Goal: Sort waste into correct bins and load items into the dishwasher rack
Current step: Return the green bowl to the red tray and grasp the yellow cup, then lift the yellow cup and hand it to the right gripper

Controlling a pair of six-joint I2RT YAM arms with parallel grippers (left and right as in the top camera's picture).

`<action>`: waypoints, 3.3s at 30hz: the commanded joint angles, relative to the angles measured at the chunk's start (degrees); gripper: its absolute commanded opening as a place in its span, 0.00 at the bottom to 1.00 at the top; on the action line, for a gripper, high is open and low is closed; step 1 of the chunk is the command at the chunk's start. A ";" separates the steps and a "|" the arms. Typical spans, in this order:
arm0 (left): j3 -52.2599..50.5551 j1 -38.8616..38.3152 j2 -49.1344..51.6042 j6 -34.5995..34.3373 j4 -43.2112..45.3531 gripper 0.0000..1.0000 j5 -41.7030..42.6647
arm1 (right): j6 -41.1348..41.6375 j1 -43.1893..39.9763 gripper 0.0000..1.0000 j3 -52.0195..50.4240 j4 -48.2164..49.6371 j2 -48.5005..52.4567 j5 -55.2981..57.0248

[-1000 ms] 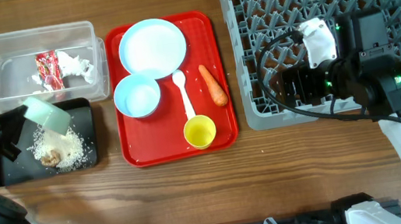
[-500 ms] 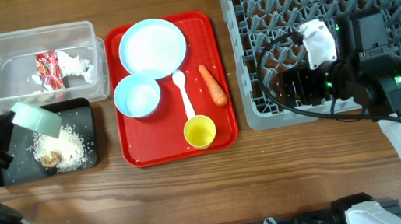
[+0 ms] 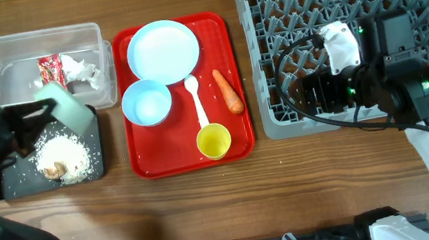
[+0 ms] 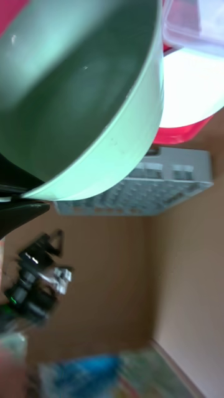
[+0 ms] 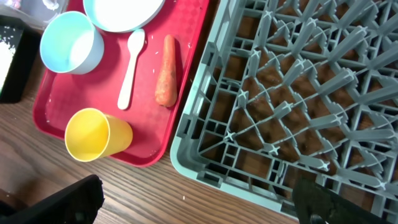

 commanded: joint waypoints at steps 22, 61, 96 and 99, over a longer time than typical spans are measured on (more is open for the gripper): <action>-5.18 -77.29 4.17 -75.32 23.34 0.04 -91.97 | 0.15 0.13 1.00 0.79 -0.33 0.11 -0.70; -11.45 -72.83 5.66 -52.33 33.68 0.28 -69.44 | 4.59 0.13 1.00 0.79 4.15 0.22 -1.77; -3.89 -47.80 -8.52 -48.06 49.53 0.04 6.80 | 3.41 6.43 0.91 0.79 39.45 10.99 -62.42; -3.89 -47.82 -8.52 -48.06 49.70 0.04 6.82 | 3.82 7.74 0.86 0.79 40.22 11.10 -60.00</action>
